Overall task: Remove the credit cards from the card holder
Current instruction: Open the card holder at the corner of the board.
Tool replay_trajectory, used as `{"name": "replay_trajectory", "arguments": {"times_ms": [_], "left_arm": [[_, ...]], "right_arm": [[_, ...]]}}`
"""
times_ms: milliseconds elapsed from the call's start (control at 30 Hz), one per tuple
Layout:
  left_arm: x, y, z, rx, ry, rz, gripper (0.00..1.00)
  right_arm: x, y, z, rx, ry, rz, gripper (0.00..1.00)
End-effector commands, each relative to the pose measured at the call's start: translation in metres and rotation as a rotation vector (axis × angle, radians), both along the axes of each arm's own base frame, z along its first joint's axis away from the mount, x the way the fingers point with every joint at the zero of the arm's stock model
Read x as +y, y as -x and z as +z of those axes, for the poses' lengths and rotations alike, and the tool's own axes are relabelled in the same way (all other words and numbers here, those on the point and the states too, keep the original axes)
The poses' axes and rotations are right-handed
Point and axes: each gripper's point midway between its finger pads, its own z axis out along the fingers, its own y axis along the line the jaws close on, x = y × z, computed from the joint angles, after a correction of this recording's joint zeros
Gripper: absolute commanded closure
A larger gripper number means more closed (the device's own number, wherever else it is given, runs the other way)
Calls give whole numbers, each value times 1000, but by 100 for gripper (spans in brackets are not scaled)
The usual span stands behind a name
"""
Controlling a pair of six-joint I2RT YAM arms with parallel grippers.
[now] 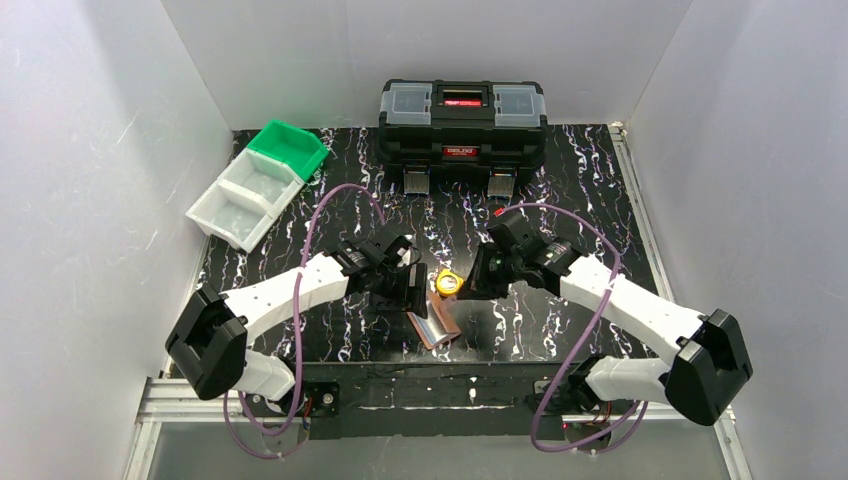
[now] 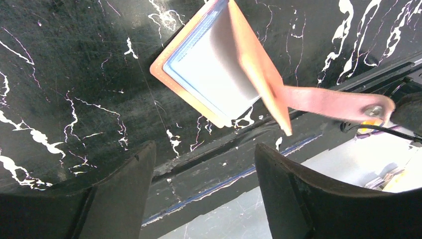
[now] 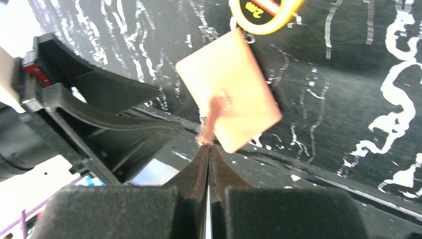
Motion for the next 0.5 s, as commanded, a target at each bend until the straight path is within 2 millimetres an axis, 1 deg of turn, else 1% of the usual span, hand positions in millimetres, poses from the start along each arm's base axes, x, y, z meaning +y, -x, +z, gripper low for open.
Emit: {"name": "replay_trajectory", "arguments": {"times_ms": [0, 67, 100, 200, 267, 333, 367, 467], "left_arm": [[8, 4, -1, 5, -30, 12, 31], [8, 3, -2, 7, -34, 11, 35], [7, 3, -3, 8, -36, 8, 35], [6, 2, -4, 14, -40, 0, 39], [4, 2, -7, 21, -44, -4, 40], [1, 0, -8, 28, -39, -8, 41], [-1, -1, -9, 30, -34, -12, 41], [-12, -8, -8, 27, -21, -20, 41]], "right_arm": [[-39, 12, -16, 22, 163, -78, 99], [-60, 19, -31, 38, 244, -119, 99], [-73, 22, -43, 44, 292, -143, 99], [-97, 33, -65, 71, 373, -182, 99], [-107, 41, -79, 101, 403, -197, 99], [-107, 45, -86, 112, 392, -194, 99], [-104, 45, -87, 105, 371, -191, 99], [-98, 41, -81, 71, 323, -181, 99]]}}
